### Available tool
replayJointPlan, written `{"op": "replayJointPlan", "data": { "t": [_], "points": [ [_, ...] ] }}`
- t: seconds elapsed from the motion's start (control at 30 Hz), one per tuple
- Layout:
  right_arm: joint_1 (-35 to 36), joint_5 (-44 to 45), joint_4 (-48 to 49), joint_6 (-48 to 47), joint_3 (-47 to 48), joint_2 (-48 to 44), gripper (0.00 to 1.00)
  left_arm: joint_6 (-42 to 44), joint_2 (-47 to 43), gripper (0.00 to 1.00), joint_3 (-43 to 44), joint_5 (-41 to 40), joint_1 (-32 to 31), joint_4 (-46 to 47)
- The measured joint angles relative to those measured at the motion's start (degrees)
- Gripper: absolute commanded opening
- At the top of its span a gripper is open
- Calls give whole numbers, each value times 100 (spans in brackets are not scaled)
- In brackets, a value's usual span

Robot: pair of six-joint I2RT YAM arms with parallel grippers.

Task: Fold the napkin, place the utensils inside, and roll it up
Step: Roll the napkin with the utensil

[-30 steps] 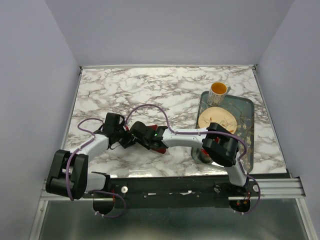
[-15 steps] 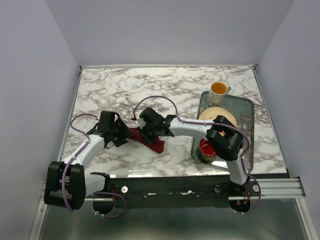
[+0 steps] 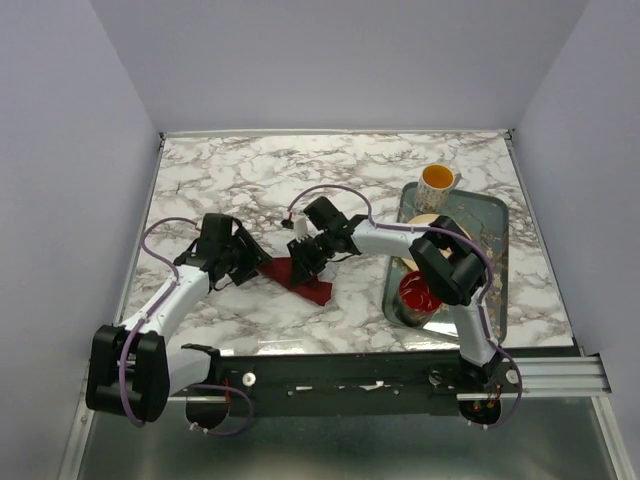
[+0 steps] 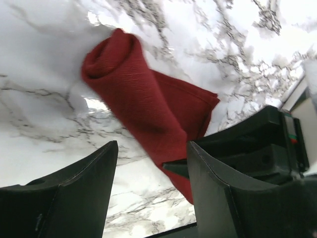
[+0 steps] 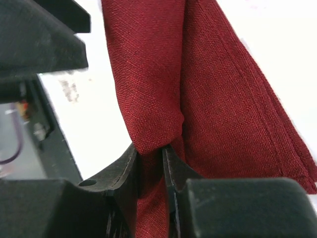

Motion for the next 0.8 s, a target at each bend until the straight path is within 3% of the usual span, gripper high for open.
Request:
{"op": "replayJointPlan", "data": {
  "t": [0.23, 0.8],
  "points": [
    [-188, -931, 271, 199, -50, 243, 34, -216, 282, 65, 2, 50, -474, 323],
    [-365, -1561, 433, 369, -2, 487, 43, -424, 601, 65, -234, 105, -509, 634]
  ]
}}
